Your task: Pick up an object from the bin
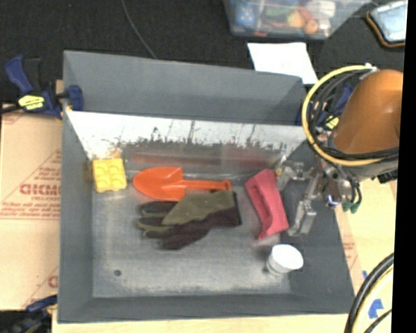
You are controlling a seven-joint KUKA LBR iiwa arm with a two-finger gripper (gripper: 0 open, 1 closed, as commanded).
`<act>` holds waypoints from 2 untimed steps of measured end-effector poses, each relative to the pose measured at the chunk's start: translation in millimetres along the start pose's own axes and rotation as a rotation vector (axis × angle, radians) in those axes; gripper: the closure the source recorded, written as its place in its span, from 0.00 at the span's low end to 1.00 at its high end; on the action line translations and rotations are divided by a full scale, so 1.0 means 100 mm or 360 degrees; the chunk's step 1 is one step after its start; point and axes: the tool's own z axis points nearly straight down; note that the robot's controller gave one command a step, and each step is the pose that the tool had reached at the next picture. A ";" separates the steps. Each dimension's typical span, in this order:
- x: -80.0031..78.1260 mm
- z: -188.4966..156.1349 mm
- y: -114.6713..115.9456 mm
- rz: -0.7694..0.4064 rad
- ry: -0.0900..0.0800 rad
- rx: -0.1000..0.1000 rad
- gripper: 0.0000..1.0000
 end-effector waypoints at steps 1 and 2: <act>-0.02 -0.04 0.01 -0.0006 -0.0012 0.0002 0.00; -0.69 1.50 0.85 0.0239 -0.0022 -0.0001 0.00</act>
Offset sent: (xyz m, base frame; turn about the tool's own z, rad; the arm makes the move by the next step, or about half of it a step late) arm 0.0659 0.0837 -0.1503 0.1537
